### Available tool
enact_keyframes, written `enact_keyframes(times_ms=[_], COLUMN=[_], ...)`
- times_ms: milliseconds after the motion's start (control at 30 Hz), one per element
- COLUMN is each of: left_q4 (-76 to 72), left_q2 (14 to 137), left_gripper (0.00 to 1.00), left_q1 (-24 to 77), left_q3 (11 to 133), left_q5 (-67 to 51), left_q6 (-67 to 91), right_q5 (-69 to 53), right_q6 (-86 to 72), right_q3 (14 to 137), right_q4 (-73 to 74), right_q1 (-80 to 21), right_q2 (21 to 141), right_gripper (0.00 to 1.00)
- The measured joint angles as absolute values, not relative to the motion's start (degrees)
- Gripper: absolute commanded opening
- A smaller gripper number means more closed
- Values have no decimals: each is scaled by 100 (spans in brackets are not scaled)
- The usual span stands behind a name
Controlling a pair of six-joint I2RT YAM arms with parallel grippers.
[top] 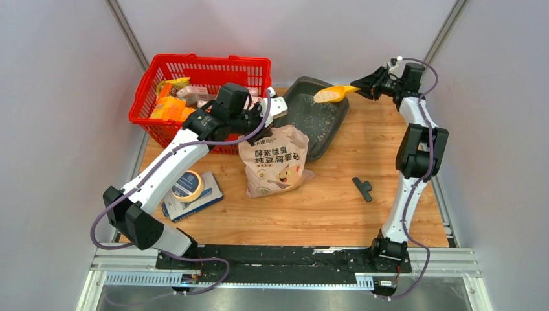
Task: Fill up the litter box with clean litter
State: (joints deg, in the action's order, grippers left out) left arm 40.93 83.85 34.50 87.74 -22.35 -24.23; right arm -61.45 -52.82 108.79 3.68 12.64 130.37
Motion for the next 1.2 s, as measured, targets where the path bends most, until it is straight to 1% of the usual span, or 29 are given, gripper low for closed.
enact_keyframes(times_ms=[367, 600, 733, 933, 1200], left_q4=[4112, 4134, 4086, 3959, 3715], left_q2=[8390, 8167, 7933, 7644, 7299], left_gripper=[0, 0, 0, 0, 0], left_q1=[3450, 3452, 3461, 3474, 3474], left_q3=[8781, 8624, 8399, 8090, 7679], left_q5=[-2235, -2261, -2338, -2462, -2672], left_q6=[-2438, -2467, -2506, -2508, -2502], right_q5=[-5004, -4219, -3972, -3651, -3131], right_q6=[-4241, -3555, -3267, -2672, -1175], right_q3=[11666, 11889, 11869, 11266, 11146], right_q4=[1347, 1922, 2209, 2740, 3098], right_q1=[1061, 604, 333, 78, 40], right_q2=[13117, 13115, 13089, 12394, 11196], right_gripper=[0, 0, 0, 0, 0])
